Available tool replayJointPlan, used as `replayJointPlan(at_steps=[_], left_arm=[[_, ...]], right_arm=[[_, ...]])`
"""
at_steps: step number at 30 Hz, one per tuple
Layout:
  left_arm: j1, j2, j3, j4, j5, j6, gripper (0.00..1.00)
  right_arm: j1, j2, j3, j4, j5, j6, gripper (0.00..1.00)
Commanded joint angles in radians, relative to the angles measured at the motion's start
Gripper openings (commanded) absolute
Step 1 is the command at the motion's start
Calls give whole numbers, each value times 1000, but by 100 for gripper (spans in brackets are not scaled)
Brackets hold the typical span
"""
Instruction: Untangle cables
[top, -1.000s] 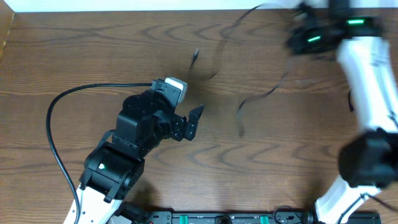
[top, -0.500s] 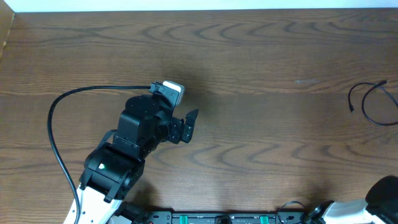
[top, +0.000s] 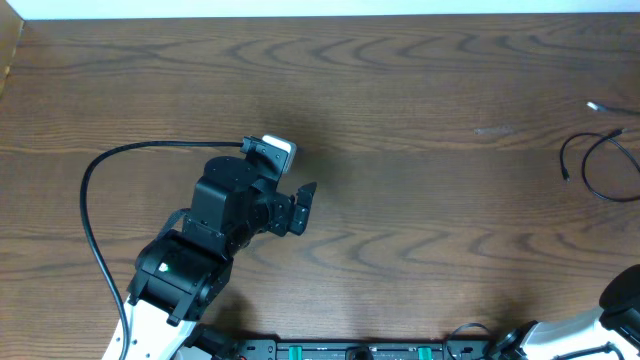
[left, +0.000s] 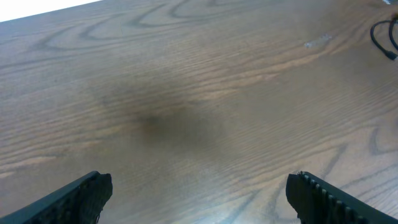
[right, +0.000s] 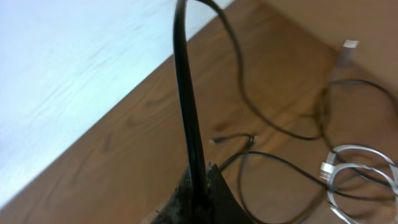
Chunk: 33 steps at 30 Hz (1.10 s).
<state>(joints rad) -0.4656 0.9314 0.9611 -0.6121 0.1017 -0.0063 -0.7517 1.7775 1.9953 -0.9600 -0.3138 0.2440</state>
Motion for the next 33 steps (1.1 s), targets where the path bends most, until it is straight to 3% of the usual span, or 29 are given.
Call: replayJointPlan(at_steps=[1,9,11,13,14,15,16,17,18,31,33], left_arm=[[4,-3,19,-16,-5,-5,95],[4,-3,19,-34,-5,-6,95],[4,-3,19,-43,5,-6,95],[4,-3,19,-46,26,-5,95],[4,-3,19,-47,40,-5,95],[4,-3,19,-47,45,-5,95],[4,-3,19,-47,47,-5,95],[4,-3,19,-47,47,-5,95],[4,-3,19,-46,47,-5,95],[4,23,19,-40,48,-5,95],[4,23,19,-30,47,-5,95]], right_arm=[[-43,-5,2,9,248,326,1],[-68,94,2,37,344,460,2],[-68,118,2,40,364,463,11],[-72,143,2,41,368,462,10],[-75,161,2,40,367,462,15],[-76,170,2,38,367,462,22],[-80,189,2,29,362,457,61],[-83,199,2,24,359,451,86],[-86,207,2,16,355,445,99],[-84,232,2,-85,187,413,99],[-71,232,2,-107,61,315,99]])
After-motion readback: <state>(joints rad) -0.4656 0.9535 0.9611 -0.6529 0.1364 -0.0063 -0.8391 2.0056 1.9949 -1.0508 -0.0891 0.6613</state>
